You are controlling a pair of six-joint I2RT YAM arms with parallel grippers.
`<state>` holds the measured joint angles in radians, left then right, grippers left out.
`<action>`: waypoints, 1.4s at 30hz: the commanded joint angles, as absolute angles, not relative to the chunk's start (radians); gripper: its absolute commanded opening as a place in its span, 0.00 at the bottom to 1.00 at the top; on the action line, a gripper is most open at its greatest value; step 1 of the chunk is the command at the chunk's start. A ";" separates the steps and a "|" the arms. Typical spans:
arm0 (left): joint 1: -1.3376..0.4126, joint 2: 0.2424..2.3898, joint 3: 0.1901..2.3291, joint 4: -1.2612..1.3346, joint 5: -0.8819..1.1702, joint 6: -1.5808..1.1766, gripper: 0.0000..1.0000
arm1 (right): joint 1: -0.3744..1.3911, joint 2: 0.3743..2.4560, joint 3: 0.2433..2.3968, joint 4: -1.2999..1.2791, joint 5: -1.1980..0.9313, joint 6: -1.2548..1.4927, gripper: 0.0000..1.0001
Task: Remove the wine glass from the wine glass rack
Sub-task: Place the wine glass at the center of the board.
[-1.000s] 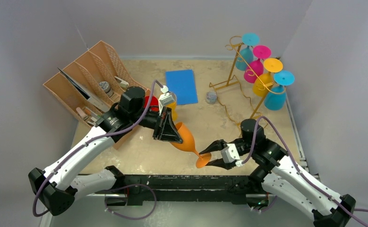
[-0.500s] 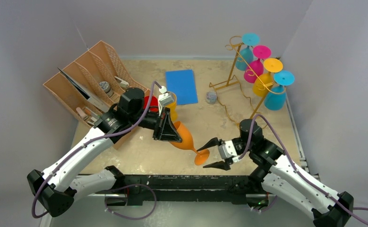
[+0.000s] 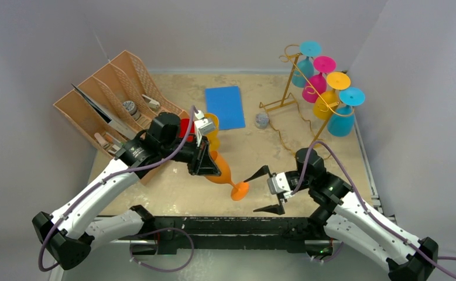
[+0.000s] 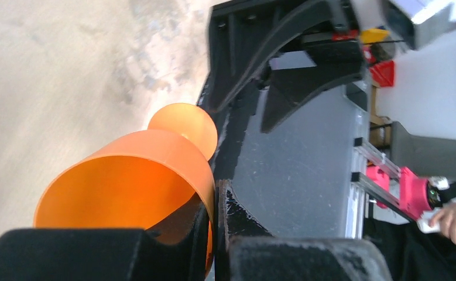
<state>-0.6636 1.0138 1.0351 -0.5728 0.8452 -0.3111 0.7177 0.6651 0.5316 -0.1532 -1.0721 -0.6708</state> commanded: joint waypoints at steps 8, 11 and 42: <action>-0.668 1.075 1.089 -0.815 0.331 -0.259 0.00 | 0.716 0.590 0.396 0.110 -0.724 -0.279 0.99; -0.670 1.073 1.076 -0.793 0.166 -0.280 0.00 | 0.717 0.569 0.388 0.129 -0.498 -0.084 0.99; -0.740 1.231 1.054 -0.690 -0.255 -0.193 0.00 | 0.716 0.874 0.738 -0.364 -0.274 0.383 0.99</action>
<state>-0.7273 1.2144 1.0454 -0.7258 -0.2134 -0.2256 0.7170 0.9024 0.6422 -0.2832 -0.2951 0.4160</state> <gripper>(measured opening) 0.029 0.987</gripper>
